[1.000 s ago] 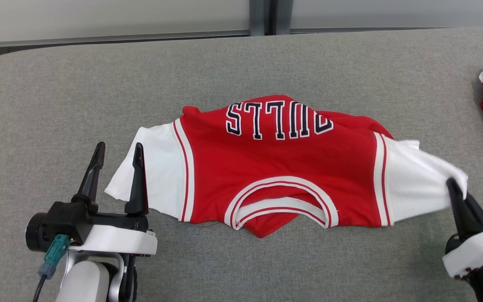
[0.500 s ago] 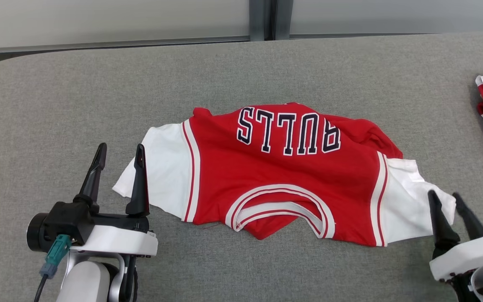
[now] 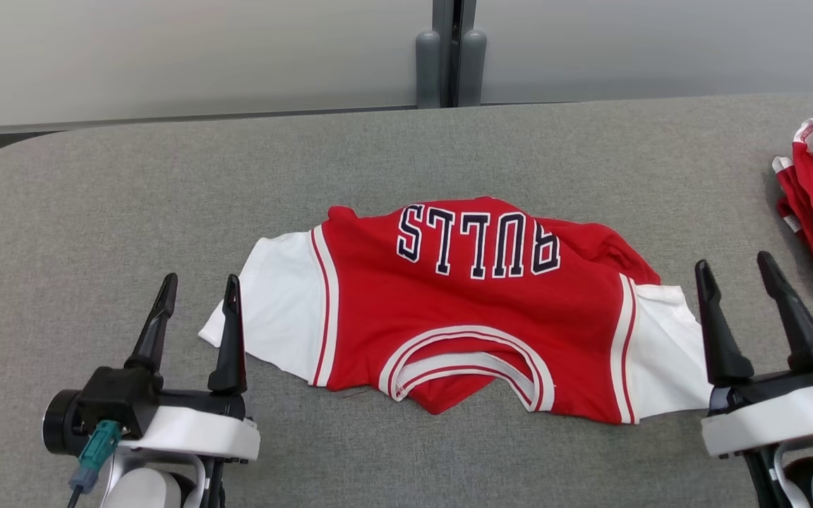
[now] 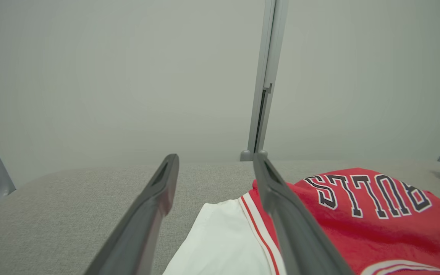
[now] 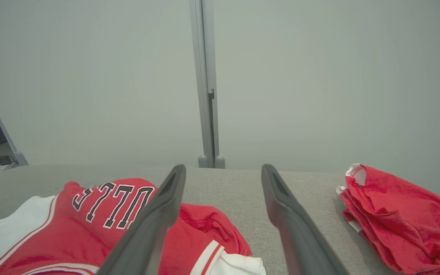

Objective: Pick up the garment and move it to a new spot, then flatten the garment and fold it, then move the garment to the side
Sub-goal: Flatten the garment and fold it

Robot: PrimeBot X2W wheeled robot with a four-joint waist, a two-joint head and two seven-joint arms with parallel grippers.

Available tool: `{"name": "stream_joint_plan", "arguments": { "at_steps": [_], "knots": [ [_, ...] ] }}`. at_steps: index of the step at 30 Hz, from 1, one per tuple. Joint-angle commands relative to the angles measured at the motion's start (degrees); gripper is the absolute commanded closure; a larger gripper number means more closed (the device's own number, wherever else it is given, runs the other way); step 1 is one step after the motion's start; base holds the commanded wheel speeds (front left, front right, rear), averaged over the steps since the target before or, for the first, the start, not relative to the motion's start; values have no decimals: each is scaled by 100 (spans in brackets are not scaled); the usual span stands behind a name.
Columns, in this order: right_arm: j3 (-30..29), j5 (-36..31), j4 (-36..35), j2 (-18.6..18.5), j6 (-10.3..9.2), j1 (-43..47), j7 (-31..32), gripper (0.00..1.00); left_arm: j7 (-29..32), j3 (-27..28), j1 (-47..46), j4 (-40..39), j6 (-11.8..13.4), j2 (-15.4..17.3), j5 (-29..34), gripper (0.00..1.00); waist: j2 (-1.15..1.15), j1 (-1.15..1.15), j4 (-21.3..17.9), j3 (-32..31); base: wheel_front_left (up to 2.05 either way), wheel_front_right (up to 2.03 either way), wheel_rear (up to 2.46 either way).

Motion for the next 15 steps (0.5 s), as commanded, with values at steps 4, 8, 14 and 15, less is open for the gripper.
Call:
{"name": "stream_joint_plan", "arguments": {
  "at_steps": [4, 8, 14, 15],
  "knots": [
    [125, -143, -281, 112, 0, 384, 206, 0, 11, 10, 277, -50, 65, 97, 53, 0, 0, 0, -11, -211, 0, 0, 0],
    [159, -152, -349, 215, 0, 658, 282, 0, 87, -10, 536, -91, 122, 112, 48, 0, 0, 0, -32, -384, 0, 0, 0],
    [147, -146, -400, 273, 0, 864, 363, 0, 191, -48, 759, -166, 174, 126, 12, 0, 0, 0, -37, -528, 0, 0, 0],
    [139, -150, -412, 278, 0, 887, 371, 0, 209, -53, 776, -188, 179, 126, 4, 0, 0, 0, -34, -538, 0, 0, 0]
  ]
}}
